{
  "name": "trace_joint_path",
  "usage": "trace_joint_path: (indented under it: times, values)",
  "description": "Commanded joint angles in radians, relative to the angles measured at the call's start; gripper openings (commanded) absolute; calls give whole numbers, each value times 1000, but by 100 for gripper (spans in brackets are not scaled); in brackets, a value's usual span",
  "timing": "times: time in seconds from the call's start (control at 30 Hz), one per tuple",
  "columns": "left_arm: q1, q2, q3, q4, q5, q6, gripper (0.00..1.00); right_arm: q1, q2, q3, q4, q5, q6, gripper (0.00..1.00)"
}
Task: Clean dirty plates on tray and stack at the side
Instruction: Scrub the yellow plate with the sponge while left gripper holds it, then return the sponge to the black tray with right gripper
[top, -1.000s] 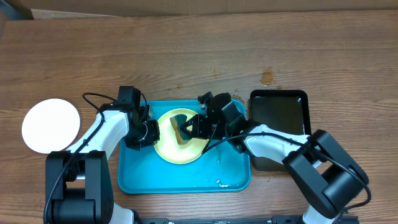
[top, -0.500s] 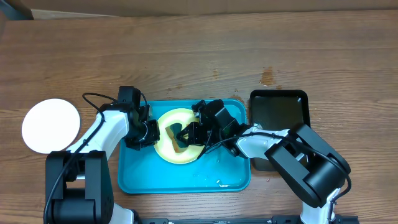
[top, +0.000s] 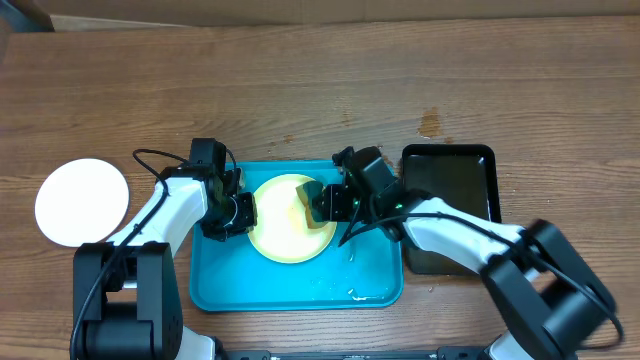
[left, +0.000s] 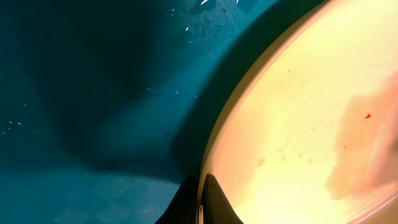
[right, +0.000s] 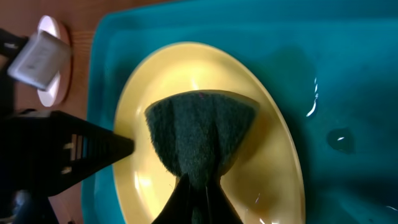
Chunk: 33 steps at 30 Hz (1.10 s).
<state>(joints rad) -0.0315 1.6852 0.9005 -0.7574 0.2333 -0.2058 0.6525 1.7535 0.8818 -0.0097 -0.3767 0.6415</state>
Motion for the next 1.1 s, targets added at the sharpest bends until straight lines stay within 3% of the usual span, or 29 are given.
trace_joint_path:
  times: [0.0, 0.23, 0.43, 0.57, 0.83, 1.07]
  values:
    - [-3, 21, -22, 1, -15, 19, 4, -27, -163, 49, -58, 63, -74, 4]
    - [-3, 21, -22, -1, -15, 20, 4, -169, -349, 49, -348, 106, -74, 4]
    - [-3, 19, -19, -2, -16, 46, 4, -333, -384, 48, -696, 285, -127, 4]
    - [-6, -21, 2, -43, -109, 19, 4, -411, -381, 21, -849, 467, -126, 4]
    - [-148, -327, 38, -90, -458, -120, 4, -484, -380, -76, -816, 586, -126, 4]
    - [-466, -556, 77, -71, -841, -111, 4, -491, -346, -158, -706, 586, -126, 5]
